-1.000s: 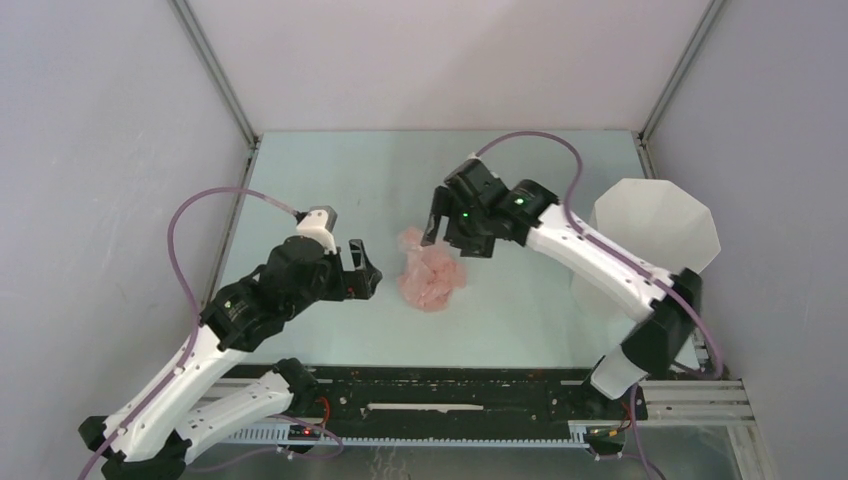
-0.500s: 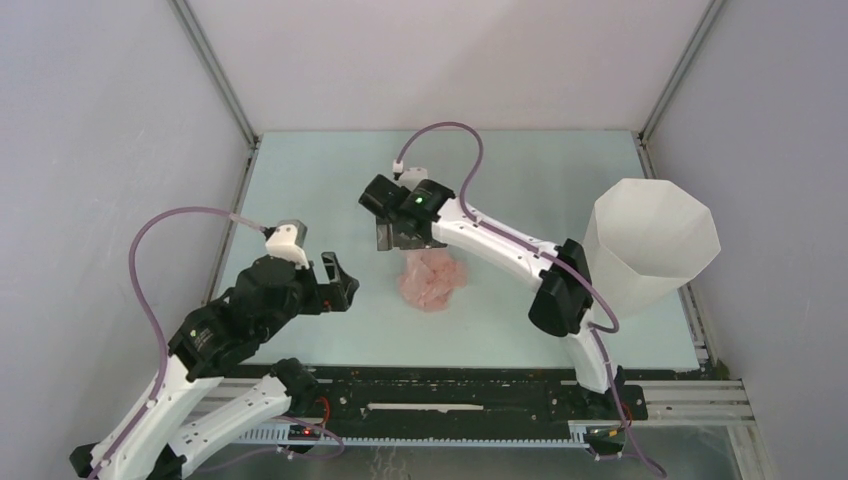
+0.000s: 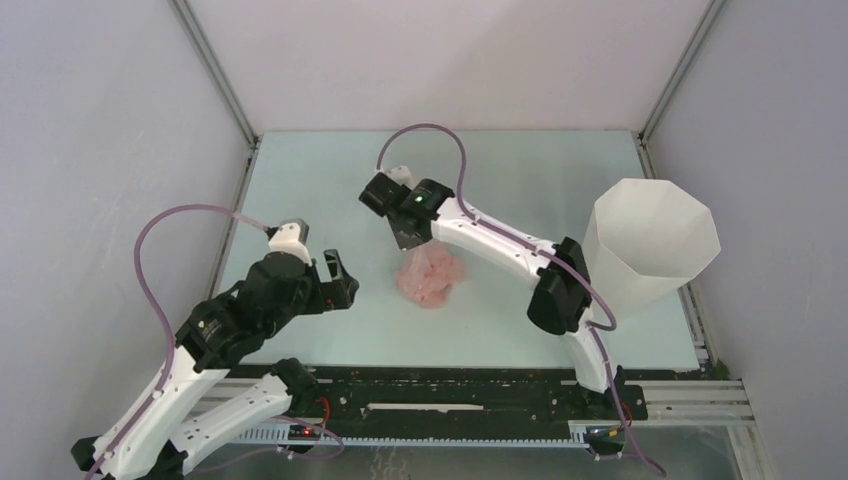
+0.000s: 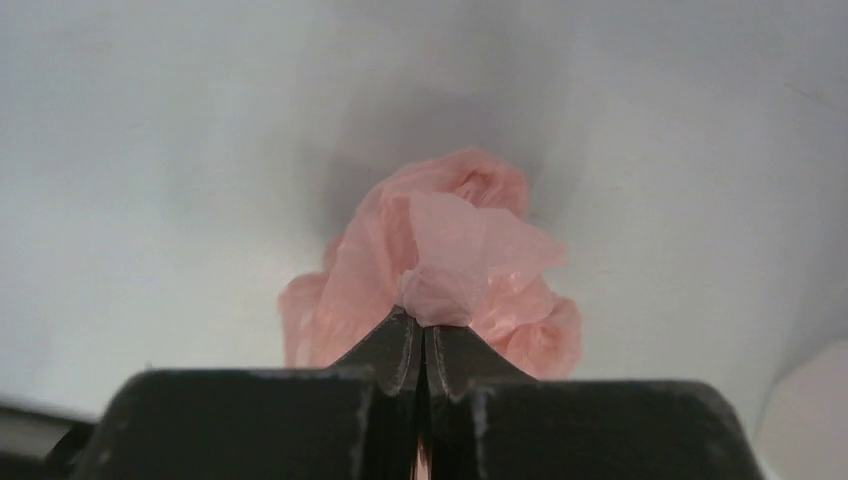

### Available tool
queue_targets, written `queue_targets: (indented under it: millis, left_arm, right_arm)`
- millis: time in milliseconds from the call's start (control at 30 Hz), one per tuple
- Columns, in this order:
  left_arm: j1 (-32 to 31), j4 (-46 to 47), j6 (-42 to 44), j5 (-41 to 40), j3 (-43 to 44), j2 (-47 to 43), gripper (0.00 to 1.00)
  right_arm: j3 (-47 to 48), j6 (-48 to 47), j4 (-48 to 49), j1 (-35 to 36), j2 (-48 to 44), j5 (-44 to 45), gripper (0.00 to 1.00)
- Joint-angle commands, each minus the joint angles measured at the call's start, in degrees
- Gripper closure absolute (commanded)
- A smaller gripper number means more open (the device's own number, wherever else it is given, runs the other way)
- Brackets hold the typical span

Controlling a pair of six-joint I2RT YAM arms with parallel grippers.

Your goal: Put the trash bags into the trash bin

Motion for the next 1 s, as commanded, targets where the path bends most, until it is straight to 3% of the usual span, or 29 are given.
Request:
queue_targets:
  millis: [0, 133, 233, 333, 433, 600, 967]
  left_arm:
    - [1.0, -0.6, -1.8, -2.9, 6.6, 2.1, 0.0]
    - [2.3, -1.8, -1.6, -4.1, 12.2, 4.9, 0.0]
    - [3.1, -0.4, -1.2, -4.0, 13.4, 6.9, 0.0]
    - [4.9, 2.5, -1.6, -0.7, 11.7, 9.4, 0.0]
    - [5.9, 5.4, -2.8, 5.2, 10.0, 13.0, 0.0]
    - [6.6, 10.0, -4.2, 11.5, 7.9, 19.2, 0.0]
    - [6.8, 19.0, -1.1, 32.2, 9.9, 37.2, 0.0]
  right_arm:
    - [0.3, -10.0, 7.8, -1.6, -12.7, -17.4, 1.0]
    - [-10.2, -6.9, 22.2, -7.3, -23.6, -41.0, 1.0]
    - [-30.4, 1.0, 39.7, -14.1, -34.1, -51.7, 0.96]
    - [-42.4, 0.7, 39.4, -19.8, -36.2, -49.5, 1.0]
    - [-43.7, -5.2, 29.2, -22.1, -32.0, -46.5, 1.0]
    - [-47.8, -8.5, 26.2, -19.8, -31.2, -39.2, 1.0]
    - [-47.9, -7.4, 26.8, -24.2, -34.8, -48.4, 1.0]
